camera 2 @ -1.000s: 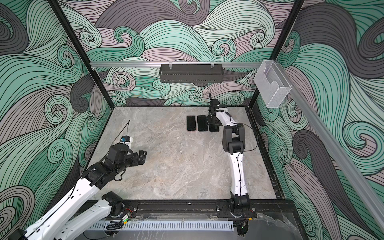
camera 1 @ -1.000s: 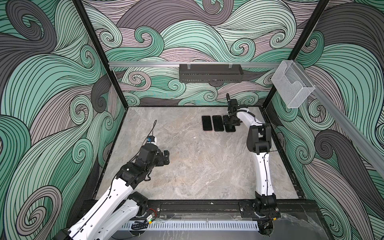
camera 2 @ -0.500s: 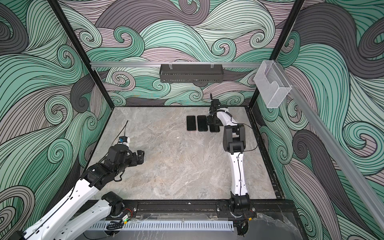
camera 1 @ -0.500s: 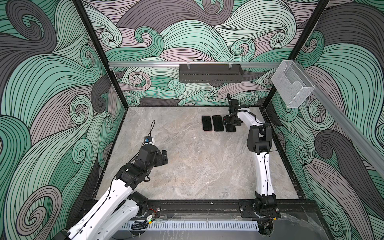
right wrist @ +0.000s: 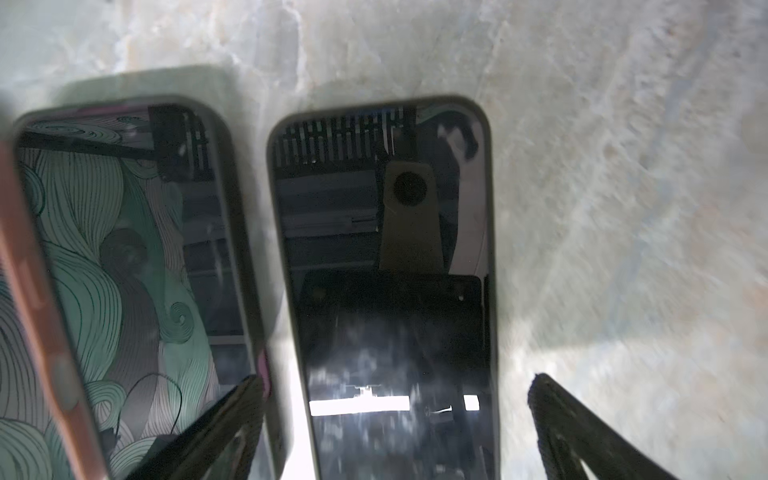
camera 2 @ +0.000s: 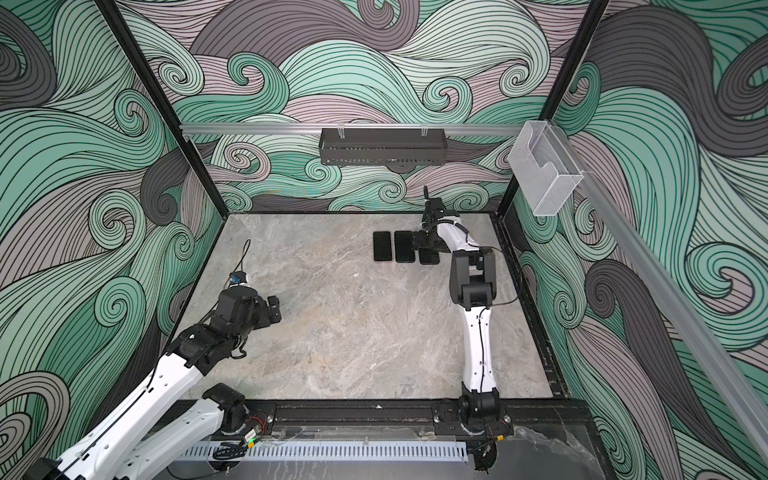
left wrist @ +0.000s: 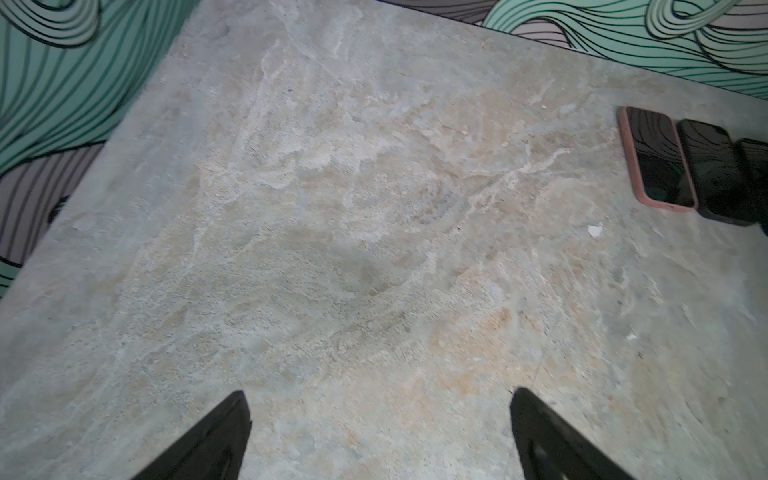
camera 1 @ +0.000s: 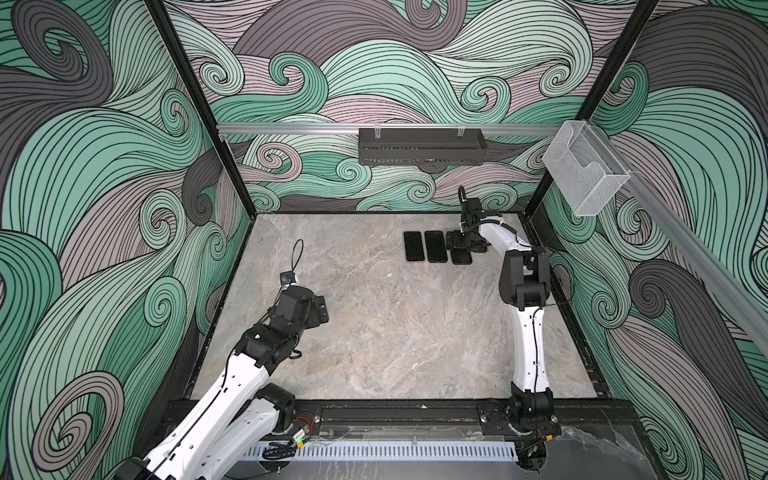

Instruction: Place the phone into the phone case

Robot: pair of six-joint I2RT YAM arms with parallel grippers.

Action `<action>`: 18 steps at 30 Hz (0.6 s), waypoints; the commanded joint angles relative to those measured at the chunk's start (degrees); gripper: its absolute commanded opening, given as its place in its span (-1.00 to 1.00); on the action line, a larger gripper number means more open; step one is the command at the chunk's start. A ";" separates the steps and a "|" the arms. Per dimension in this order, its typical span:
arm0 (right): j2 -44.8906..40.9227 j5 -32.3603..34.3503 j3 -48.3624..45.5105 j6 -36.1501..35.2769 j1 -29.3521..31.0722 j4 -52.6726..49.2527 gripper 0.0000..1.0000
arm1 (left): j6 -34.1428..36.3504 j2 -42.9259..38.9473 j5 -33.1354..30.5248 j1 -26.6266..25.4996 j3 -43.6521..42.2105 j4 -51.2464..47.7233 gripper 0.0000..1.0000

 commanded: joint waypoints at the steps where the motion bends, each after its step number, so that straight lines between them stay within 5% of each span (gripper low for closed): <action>1: -9.39 -1.82 -7.11 -0.18 -0.22 7.95 0.98 | 3.96 2.18 -7.03 2.48 -0.99 6.66 0.97; 18: -47.69 0.94 -54.45 -6.39 -0.22 40.58 0.98 | 19.21 19.19 -5.02 17.47 -5.85 36.45 0.97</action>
